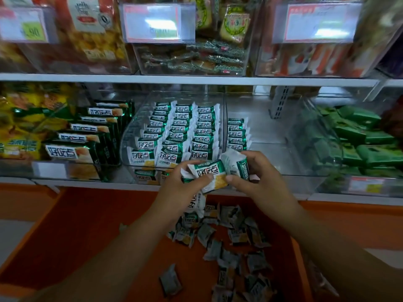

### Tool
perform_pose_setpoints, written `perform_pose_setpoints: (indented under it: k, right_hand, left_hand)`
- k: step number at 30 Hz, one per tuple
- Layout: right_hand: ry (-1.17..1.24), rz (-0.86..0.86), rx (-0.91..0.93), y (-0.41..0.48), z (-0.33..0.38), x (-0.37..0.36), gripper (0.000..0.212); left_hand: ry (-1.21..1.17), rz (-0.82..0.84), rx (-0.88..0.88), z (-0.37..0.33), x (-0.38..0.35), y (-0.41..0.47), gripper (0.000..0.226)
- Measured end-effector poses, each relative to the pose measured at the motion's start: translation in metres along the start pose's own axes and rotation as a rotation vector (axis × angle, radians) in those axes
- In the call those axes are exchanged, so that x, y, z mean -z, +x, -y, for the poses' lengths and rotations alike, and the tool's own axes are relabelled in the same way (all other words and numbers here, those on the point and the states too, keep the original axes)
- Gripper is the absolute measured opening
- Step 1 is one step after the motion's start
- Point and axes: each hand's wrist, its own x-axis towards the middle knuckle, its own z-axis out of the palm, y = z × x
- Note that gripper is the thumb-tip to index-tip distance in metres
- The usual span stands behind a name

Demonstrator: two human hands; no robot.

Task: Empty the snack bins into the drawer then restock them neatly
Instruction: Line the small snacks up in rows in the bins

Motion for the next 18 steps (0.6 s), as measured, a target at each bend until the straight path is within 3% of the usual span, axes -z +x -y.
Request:
perform_pose_setpoints:
  k: [3,7,12,15,18]
  right_hand:
    - [-0.046,0.032,0.020,0.003,0.006,-0.004,0.056]
    - [0.081,0.117,-0.062,0.001,0.017,0.001,0.034]
    - [0.119,0.181,-0.023,0.005,0.015,0.001,0.038]
    - [0.223,0.117,-0.061,0.005,0.010,-0.001,0.048]
    - [0.162,0.025,-0.079,0.009,0.006,0.003,0.049]
  left_hand:
    - [-0.104,-0.002,0.024,-0.001,-0.001,0.004,0.023]
    - [-0.199,-0.010,0.097,-0.004,0.007,0.006,0.042]
    - [-0.203,-0.038,0.090,-0.007,0.009,0.004,0.026]
    - [-0.183,-0.040,0.092,-0.007,0.007,0.003,0.027]
    - [-0.189,-0.025,0.090,-0.008,0.007,0.003,0.025]
